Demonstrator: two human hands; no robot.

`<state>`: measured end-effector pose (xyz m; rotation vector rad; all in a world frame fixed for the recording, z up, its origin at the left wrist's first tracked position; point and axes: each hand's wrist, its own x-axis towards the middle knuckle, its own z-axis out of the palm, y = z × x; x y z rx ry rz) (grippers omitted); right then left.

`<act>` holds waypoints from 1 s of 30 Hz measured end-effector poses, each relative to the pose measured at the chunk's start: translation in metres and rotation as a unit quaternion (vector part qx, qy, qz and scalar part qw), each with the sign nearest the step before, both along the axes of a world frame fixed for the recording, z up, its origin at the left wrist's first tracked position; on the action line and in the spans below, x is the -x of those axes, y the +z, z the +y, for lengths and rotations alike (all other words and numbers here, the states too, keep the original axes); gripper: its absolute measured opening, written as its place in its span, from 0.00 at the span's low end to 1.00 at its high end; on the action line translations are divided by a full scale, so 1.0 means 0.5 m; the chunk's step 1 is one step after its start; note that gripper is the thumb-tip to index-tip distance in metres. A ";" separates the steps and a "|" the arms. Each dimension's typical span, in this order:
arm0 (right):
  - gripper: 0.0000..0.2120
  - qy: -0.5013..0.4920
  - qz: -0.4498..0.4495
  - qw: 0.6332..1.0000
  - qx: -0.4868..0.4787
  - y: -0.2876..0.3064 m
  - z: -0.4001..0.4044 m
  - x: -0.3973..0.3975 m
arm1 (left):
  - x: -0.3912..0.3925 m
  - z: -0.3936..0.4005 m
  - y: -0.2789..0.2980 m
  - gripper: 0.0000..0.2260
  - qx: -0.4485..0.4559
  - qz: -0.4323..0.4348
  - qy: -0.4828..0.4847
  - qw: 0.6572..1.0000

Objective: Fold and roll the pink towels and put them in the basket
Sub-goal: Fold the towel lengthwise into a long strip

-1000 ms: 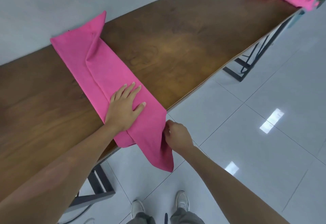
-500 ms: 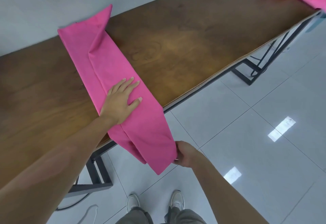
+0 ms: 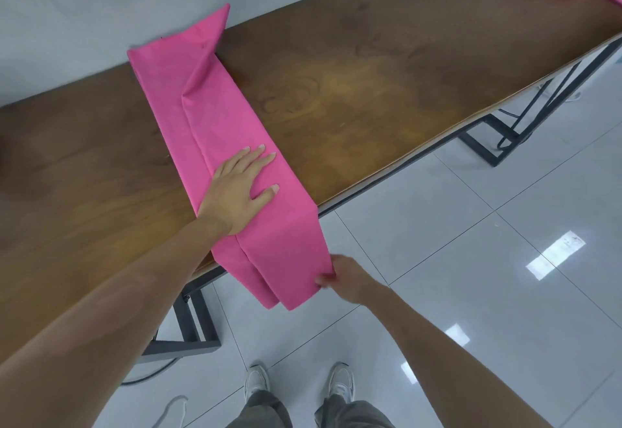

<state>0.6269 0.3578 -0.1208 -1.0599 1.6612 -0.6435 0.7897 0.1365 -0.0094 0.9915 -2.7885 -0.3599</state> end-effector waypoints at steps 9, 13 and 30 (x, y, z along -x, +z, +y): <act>0.07 -0.080 0.088 0.993 -0.001 -0.015 0.079 0.038 | 0.001 0.004 0.007 0.28 -0.004 -0.001 0.003 1.000; 0.08 -0.107 0.105 0.982 0.113 0.093 0.036 0.058 | 0.001 0.008 0.011 0.28 -0.012 0.002 0.004 1.000; 0.09 -0.107 0.186 0.943 0.254 0.352 -0.277 0.084 | 0.002 -0.177 0.075 0.10 -0.032 0.209 0.095 0.973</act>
